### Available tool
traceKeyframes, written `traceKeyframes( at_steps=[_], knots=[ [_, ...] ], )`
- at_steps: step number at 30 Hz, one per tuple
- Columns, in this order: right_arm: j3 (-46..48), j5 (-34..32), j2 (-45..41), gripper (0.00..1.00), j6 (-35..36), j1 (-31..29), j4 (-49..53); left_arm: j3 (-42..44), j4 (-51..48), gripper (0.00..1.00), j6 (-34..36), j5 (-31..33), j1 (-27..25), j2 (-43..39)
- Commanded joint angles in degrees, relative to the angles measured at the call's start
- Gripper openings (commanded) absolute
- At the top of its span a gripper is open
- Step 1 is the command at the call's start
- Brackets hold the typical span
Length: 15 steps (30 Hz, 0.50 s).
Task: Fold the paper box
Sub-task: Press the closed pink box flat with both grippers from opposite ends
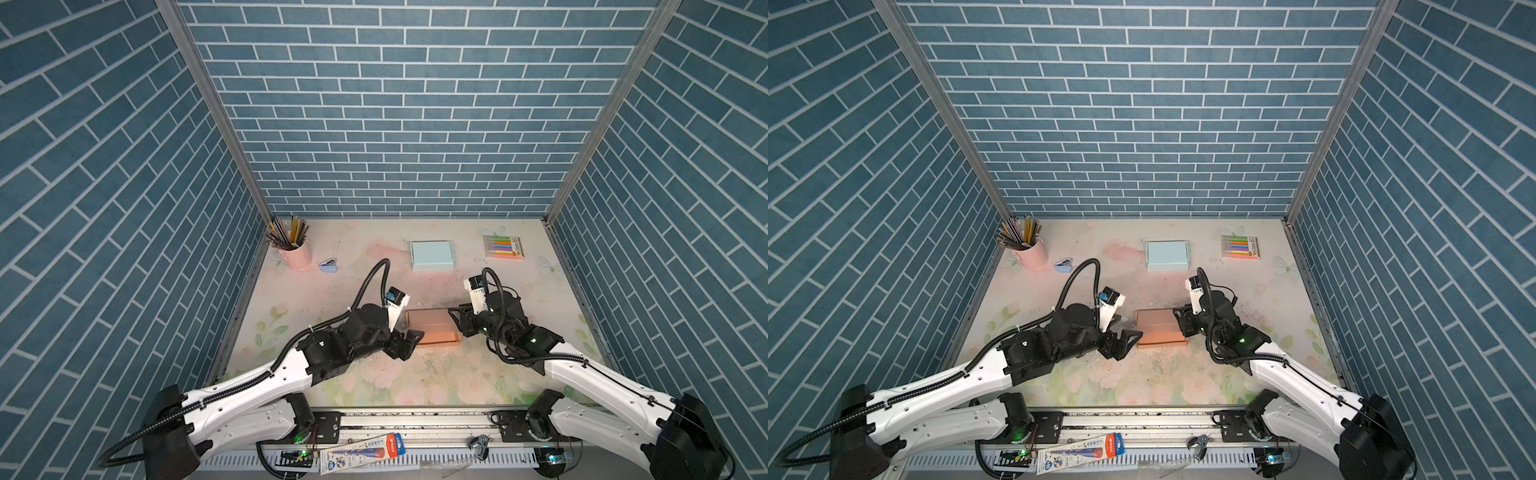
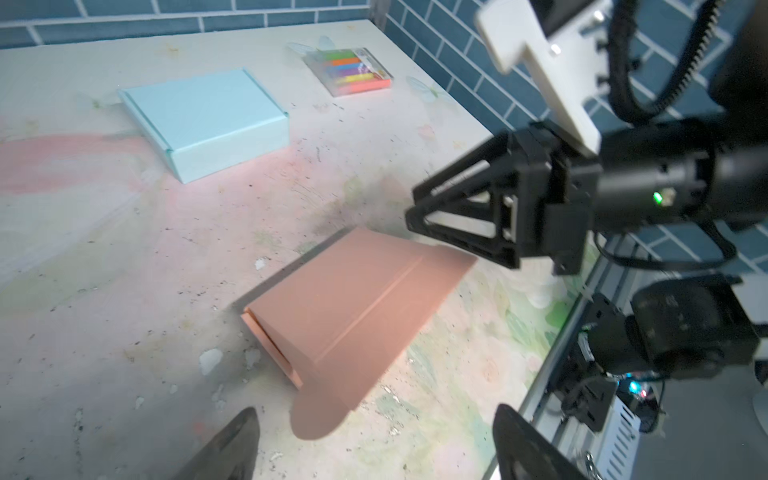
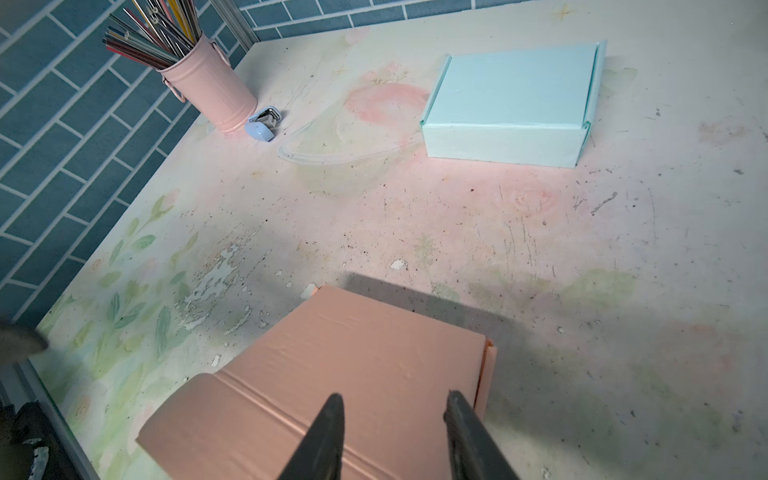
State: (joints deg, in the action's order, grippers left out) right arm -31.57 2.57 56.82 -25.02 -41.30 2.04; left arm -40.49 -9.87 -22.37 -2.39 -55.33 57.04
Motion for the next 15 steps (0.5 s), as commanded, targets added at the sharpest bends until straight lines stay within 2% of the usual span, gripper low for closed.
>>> traceKeyframes(
  at_steps=[1,4,15],
  knots=[
    [-1.27,1.37,1.05,0.42,1.60,0.14,1.22,0.00,3.31,0.88,-2.29,-6.51,6.13,2.34],
    [-1.28,1.57,1.35,0.42,1.74,0.10,1.46,-0.17,6.46,0.88,-3.44,-8.37,9.05,5.96],
    [-0.91,2.44,3.45,0.42,2.08,0.11,1.64,-0.65,14.33,0.87,-5.05,-8.43,11.95,17.08]
  ],
)
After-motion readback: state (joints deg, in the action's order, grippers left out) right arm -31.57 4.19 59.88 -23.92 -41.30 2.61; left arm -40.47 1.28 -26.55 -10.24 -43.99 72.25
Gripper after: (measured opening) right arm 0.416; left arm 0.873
